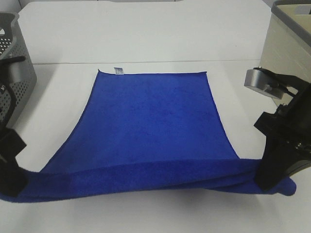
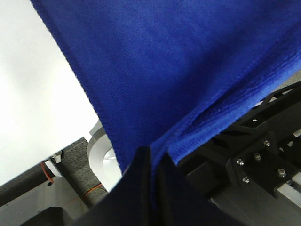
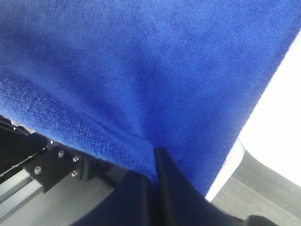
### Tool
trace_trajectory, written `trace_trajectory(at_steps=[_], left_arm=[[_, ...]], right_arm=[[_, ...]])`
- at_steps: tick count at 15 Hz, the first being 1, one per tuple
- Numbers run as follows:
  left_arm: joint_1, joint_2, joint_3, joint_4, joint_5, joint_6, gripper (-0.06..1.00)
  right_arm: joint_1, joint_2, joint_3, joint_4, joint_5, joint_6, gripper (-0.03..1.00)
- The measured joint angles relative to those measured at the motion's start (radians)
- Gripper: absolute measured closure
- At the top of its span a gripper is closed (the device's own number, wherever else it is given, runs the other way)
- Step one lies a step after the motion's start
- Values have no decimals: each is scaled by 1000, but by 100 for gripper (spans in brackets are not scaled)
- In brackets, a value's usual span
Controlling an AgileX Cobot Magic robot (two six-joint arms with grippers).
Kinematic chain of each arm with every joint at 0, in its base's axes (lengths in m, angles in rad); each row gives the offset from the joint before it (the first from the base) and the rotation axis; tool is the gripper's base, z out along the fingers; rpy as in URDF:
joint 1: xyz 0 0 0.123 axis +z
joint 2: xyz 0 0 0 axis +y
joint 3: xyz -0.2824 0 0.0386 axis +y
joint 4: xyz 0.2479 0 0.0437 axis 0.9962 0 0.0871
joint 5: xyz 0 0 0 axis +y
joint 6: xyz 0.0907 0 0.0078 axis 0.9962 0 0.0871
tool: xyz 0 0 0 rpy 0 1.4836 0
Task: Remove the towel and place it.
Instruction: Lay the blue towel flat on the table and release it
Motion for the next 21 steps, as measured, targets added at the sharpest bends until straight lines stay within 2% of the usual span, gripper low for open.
trace_trajectory(at_steps=[5,10,14,21], left_arm=[[0,-86,119,-57,-3,0,94],[0,-83,183,-75,-7,-5,94],[0,23,208,-79,-13,-8,94],[0,159,208,-91,-18,-3,94]], right_arm=[[1,-1,107,37,5,0,95],[1,-1,206,56,4,0,95],[1,0,209,62,4,0,95],[1,147,208,63,2,5,95]])
